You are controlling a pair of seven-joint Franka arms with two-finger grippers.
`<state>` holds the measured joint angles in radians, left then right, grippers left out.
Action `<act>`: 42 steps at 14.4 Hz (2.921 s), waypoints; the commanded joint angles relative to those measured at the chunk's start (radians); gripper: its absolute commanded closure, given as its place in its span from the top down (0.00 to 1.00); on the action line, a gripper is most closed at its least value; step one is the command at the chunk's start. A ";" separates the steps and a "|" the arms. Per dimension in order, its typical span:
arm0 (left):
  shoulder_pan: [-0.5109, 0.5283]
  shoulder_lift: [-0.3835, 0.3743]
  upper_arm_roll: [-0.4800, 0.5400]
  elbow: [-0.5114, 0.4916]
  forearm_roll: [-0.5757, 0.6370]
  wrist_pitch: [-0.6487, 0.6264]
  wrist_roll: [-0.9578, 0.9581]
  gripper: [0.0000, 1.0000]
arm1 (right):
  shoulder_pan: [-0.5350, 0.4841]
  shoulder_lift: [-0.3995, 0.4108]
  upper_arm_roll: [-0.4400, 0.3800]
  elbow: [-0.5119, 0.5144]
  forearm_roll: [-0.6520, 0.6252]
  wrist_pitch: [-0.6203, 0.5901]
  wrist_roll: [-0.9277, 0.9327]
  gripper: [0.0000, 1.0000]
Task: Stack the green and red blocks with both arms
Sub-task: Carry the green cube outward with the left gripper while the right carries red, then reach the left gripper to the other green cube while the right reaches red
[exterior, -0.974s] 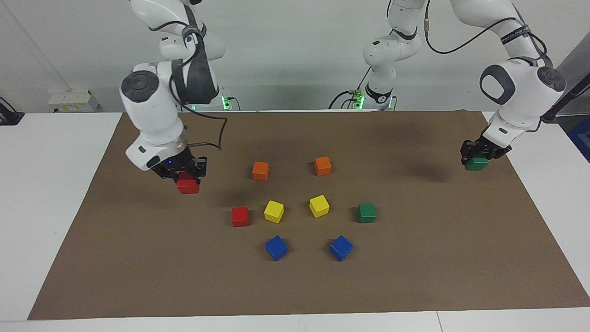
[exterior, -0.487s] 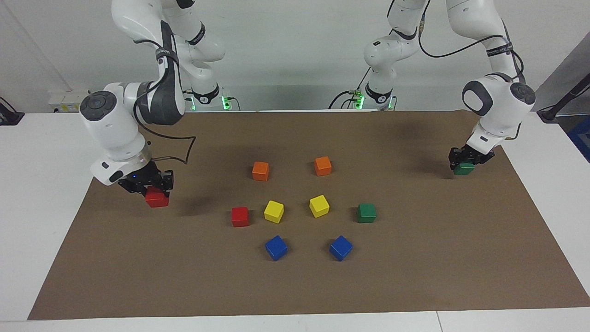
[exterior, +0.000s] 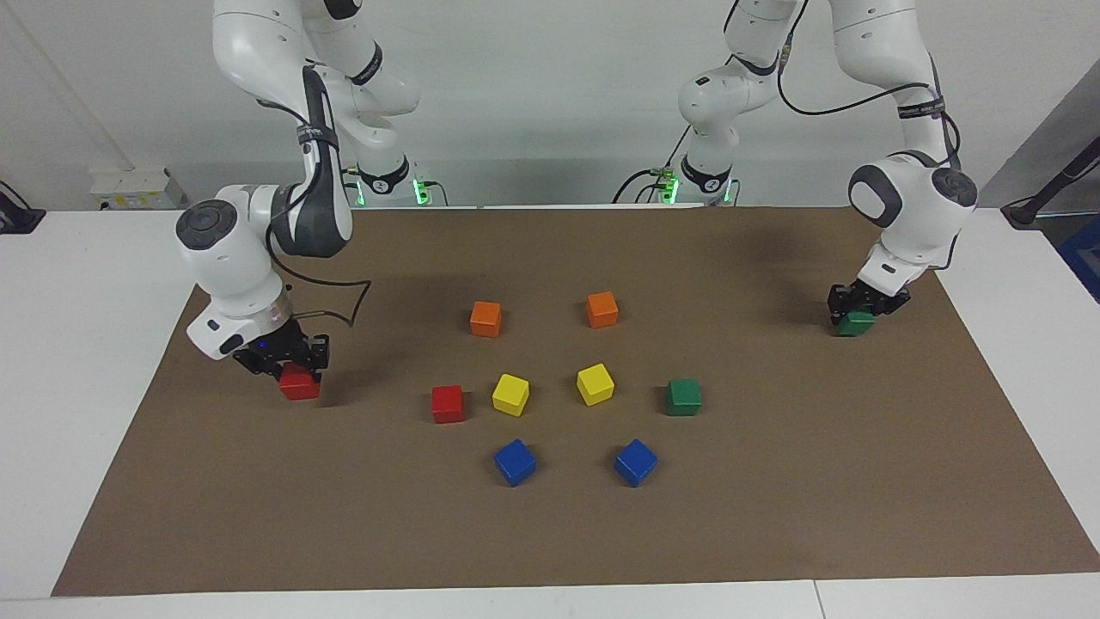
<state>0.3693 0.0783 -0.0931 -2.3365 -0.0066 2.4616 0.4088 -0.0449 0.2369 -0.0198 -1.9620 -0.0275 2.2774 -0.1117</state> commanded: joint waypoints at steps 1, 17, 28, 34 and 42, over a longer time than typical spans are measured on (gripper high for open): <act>0.016 0.001 -0.010 -0.015 -0.019 0.033 0.018 0.00 | -0.038 0.011 0.012 -0.026 0.009 0.046 -0.055 0.00; -0.010 0.006 -0.013 0.311 -0.009 -0.333 0.084 1.00 | -0.036 0.031 0.014 -0.070 0.020 0.083 -0.048 0.00; -0.441 0.095 -0.013 0.583 -0.062 -0.419 -0.370 1.00 | -0.044 0.053 0.014 -0.072 0.021 0.111 -0.042 1.00; -0.572 0.267 -0.011 0.643 -0.055 -0.310 -0.450 1.00 | -0.023 0.016 0.020 0.093 0.027 -0.161 -0.013 1.00; -0.635 0.380 -0.011 0.646 0.040 -0.228 -0.472 1.00 | 0.200 0.074 0.018 0.347 0.060 -0.313 0.340 1.00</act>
<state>-0.2360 0.4299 -0.1213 -1.7214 0.0090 2.2322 -0.0486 0.1101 0.2546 0.0006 -1.6353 0.0171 1.9105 0.1976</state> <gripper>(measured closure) 0.000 0.000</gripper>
